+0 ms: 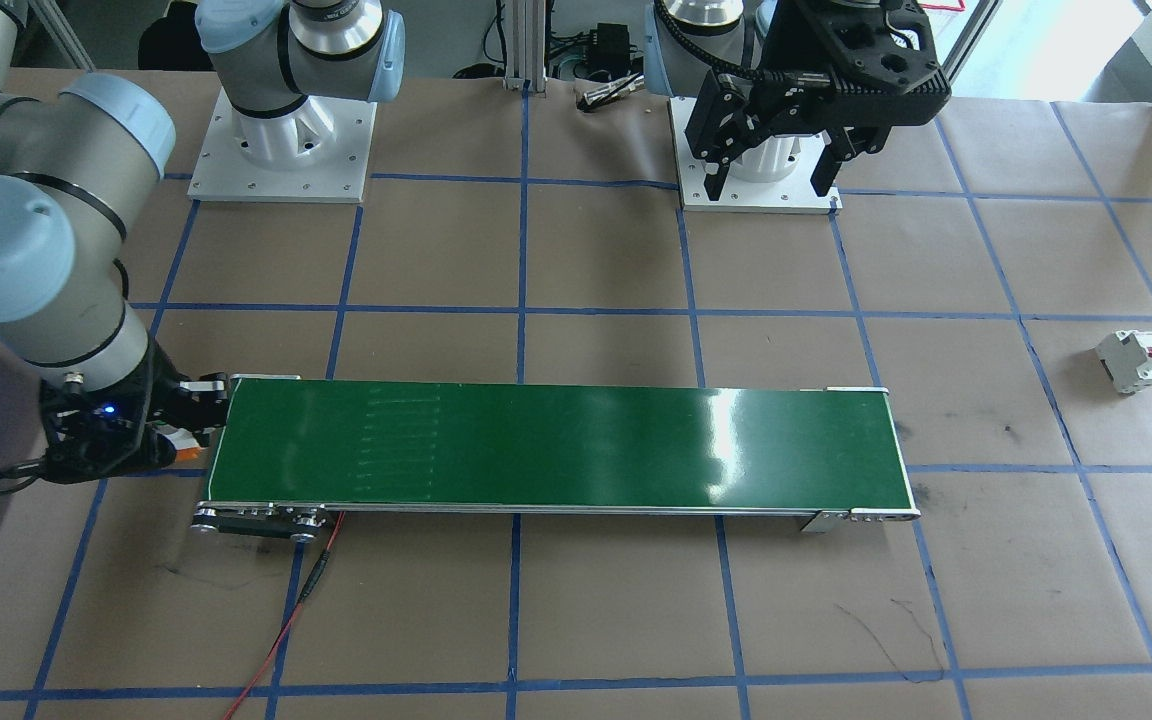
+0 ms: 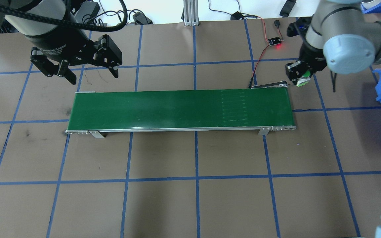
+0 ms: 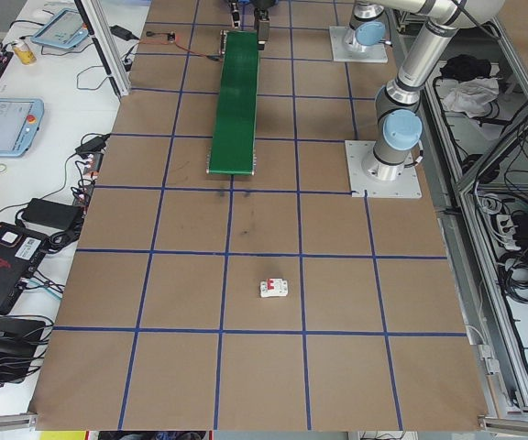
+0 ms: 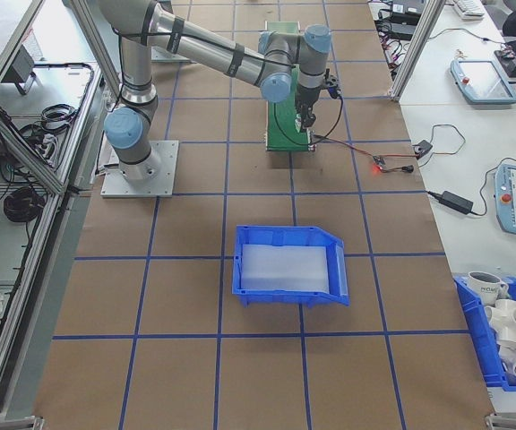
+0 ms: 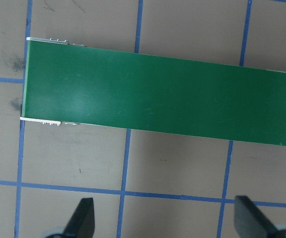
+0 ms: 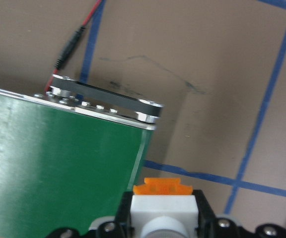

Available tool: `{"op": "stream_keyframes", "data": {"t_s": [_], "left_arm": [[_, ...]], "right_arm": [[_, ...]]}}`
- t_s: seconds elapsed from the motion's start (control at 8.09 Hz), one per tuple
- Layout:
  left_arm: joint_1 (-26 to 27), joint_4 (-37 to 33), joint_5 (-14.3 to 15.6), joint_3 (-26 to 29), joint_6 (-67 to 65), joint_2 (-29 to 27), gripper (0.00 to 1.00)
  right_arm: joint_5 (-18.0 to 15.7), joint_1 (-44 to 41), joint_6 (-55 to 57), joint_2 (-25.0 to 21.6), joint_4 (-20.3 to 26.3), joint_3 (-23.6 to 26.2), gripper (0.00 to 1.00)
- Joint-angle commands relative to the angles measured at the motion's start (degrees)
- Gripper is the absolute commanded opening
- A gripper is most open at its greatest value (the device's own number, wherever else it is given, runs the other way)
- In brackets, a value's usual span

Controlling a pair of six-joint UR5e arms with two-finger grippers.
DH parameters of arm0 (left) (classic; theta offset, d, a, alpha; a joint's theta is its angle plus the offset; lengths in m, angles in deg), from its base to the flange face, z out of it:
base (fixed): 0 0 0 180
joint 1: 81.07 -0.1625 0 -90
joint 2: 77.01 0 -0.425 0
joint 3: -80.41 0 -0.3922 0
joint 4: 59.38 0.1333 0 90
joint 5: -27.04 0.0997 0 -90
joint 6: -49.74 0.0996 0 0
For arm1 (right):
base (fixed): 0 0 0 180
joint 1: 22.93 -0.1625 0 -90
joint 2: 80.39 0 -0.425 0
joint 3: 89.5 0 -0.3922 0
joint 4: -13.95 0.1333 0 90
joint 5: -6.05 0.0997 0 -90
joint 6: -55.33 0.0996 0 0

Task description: Move button from left to right

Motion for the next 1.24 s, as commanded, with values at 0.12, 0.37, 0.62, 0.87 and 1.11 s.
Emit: {"op": "stream_keyframes", "data": {"t_s": [0.12,0.37,0.62,0.87,1.11], "left_arm": [[0.0,0.0,0.0,0.0,0.0,0.0,1.00],[0.0,0.0,0.0,0.0,0.0,0.0,1.00],[0.0,0.0,0.0,0.0,0.0,0.0,1.00],[0.0,0.0,0.0,0.0,0.0,0.1,1.00],[0.0,0.0,0.0,-0.1,0.0,0.4,1.00]], "right_arm": [[-0.2,18.7,-34.8,-2.4,-0.4,-1.1,0.04],[0.5,28.4,-48.8,-1.1,-1.9,-3.0,0.05],[1.3,35.0,-63.6,2.9,-10.5,-3.1,0.05],[6.0,38.3,-76.0,6.7,-11.4,-3.0,0.09],[4.8,38.6,-89.4,10.3,-13.7,-2.9,0.13]]}}
